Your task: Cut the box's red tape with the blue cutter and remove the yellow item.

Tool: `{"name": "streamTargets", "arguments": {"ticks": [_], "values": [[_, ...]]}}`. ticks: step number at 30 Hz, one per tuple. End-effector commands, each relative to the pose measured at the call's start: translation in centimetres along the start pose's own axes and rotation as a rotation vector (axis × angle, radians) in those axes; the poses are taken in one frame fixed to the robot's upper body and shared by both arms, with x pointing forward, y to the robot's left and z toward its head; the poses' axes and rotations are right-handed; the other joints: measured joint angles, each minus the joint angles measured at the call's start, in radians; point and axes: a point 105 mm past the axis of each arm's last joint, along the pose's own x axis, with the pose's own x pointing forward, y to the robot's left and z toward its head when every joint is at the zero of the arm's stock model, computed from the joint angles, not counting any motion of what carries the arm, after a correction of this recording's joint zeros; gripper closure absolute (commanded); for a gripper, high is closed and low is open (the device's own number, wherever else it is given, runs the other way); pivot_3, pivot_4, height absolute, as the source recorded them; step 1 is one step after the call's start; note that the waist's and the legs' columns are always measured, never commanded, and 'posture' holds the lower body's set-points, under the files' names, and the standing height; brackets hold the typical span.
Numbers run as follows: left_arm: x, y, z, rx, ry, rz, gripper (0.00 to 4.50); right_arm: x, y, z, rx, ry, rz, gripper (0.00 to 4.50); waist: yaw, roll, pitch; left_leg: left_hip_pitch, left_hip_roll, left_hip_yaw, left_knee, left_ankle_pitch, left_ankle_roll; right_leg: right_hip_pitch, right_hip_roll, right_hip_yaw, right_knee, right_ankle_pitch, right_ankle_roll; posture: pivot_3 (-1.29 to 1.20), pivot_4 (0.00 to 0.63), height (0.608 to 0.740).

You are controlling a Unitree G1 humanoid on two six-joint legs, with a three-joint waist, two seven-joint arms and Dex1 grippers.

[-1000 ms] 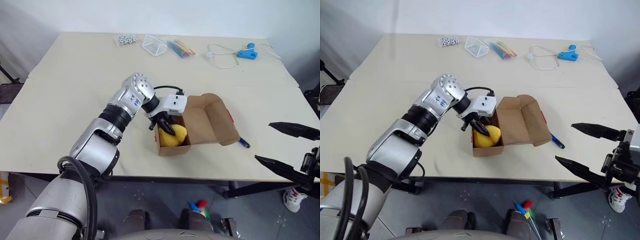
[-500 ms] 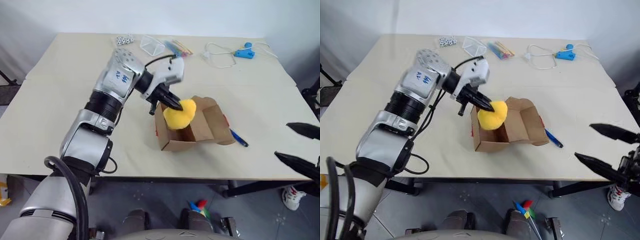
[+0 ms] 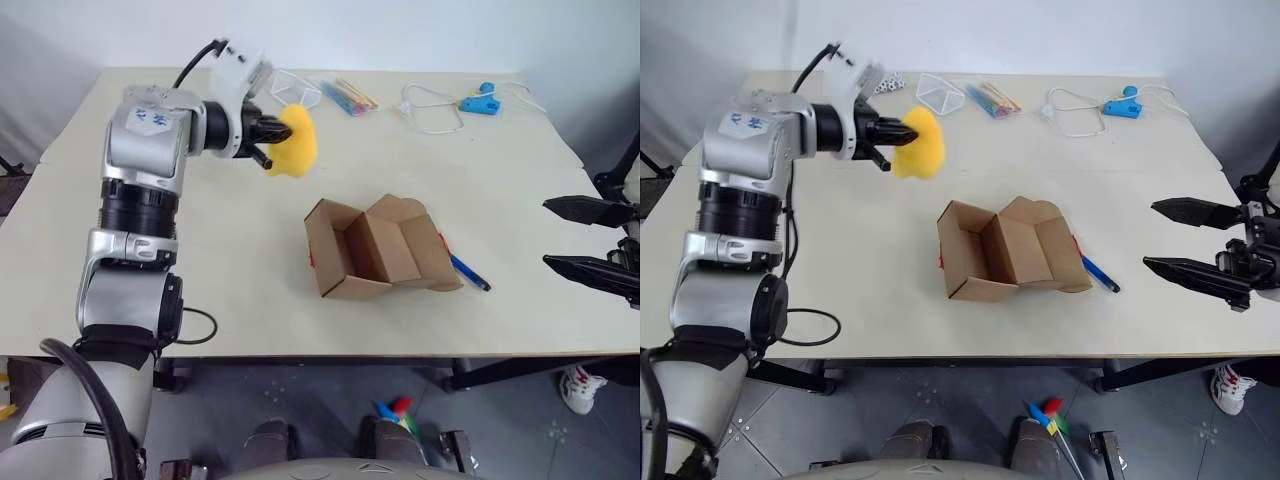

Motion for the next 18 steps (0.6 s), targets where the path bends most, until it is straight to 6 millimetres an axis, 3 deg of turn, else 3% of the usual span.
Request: {"name": "streamTargets", "arguments": {"ticks": [1,4,7,12,18], "values": [[-2.3,1.7,-0.7,-0.098,0.018,0.187,4.46,0.0,-0.6,0.6,-0.029,0.007,0.059,0.0,0.005,0.0,0.0,-0.001,0.0,0.0,0.001,0.0,0.0,0.0,0.0,-0.001,0.001,0.0,0.0,0.0,0.15,0.74],[-4.5,3.4,-6.9,-0.192,0.216,0.407,4.46,1.2,-2.0,0.7,-0.031,0.027,0.092,0.0,-0.004,0.001,-0.001,0.0,0.0,-0.001,0.001,0.0,0.0,0.0,0.0,0.001,0.001,0.0,0.001,0.0,0.15,0.74],[-6.3,4.0,-9.5,-0.226,0.302,0.532,4.46,1.8,-2.7,0.9,-0.035,0.031,0.102,0.0,-0.007,0.0,0.0,0.002,0.0,-0.001,-0.001,0.001,-0.002,0.0,0.0,0.001,0.003,0.0,0.0,0.0,0.15,0.74],[-8.4,4.6,-11.6,-0.251,0.386,0.634,3.01,2.1,-3.2,0.8,-0.032,0.043,0.107,0.0,0.004,0.0,0.0,0.0,0.001,-0.002,0.0,0.001,-0.003,0.0,0.0,0.001,0.003,0.0,0.0,0.0,0.15,0.74],[-9.4,5.3,-12.2,-0.266,0.395,0.699,1.22,2.4,-3.3,1.0,-0.032,0.042,0.123,0.0,0.001,0.0,0.0,0.0,0.0,-0.002,0.0,0.001,-0.003,0.001,0.0,0.001,0.002,0.0,0.0,0.0,0.15,0.74]]}}
